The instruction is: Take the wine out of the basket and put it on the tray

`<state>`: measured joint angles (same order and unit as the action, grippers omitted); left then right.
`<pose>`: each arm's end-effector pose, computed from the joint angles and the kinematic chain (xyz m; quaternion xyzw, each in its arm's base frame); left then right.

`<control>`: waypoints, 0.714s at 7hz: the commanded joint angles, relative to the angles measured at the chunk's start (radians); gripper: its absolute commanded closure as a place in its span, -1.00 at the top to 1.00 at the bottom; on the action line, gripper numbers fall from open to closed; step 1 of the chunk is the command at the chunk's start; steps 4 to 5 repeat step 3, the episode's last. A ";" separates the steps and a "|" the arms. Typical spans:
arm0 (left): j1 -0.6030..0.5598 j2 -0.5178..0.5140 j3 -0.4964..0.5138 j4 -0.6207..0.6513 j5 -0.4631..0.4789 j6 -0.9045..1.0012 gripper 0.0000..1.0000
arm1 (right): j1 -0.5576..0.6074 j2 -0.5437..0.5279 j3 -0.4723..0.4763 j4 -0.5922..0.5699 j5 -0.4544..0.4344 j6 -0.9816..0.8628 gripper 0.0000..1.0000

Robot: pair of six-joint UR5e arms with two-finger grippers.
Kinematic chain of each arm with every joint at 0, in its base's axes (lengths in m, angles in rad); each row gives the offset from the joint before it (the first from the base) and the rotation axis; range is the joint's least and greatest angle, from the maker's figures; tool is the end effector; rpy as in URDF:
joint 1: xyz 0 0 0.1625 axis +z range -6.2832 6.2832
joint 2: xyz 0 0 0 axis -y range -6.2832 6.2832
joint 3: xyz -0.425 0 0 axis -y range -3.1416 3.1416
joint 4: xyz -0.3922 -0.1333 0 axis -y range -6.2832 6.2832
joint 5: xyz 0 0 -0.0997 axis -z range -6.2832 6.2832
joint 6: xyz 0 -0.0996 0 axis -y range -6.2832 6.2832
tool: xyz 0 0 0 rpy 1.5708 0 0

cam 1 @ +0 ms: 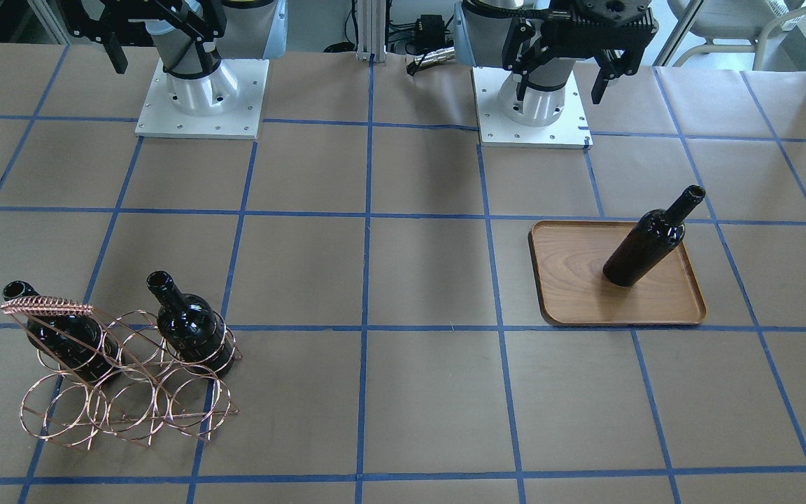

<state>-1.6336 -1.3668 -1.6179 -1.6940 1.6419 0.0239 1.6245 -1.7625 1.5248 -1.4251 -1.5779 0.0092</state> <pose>-0.1513 -0.3956 0.5440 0.0427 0.9983 -0.0175 0.0352 0.1543 -0.4009 0.5820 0.0221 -0.9987 0.0461 0.0021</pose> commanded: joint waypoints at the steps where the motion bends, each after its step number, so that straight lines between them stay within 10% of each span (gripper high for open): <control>1: 0.000 0.002 -0.003 0.002 -0.001 0.001 1.00 | 0.000 0.000 0.000 0.002 -0.001 -0.002 1.00; 5: 0.001 0.002 -0.007 0.000 -0.001 0.001 1.00 | 0.000 0.000 0.000 0.002 -0.004 -0.002 1.00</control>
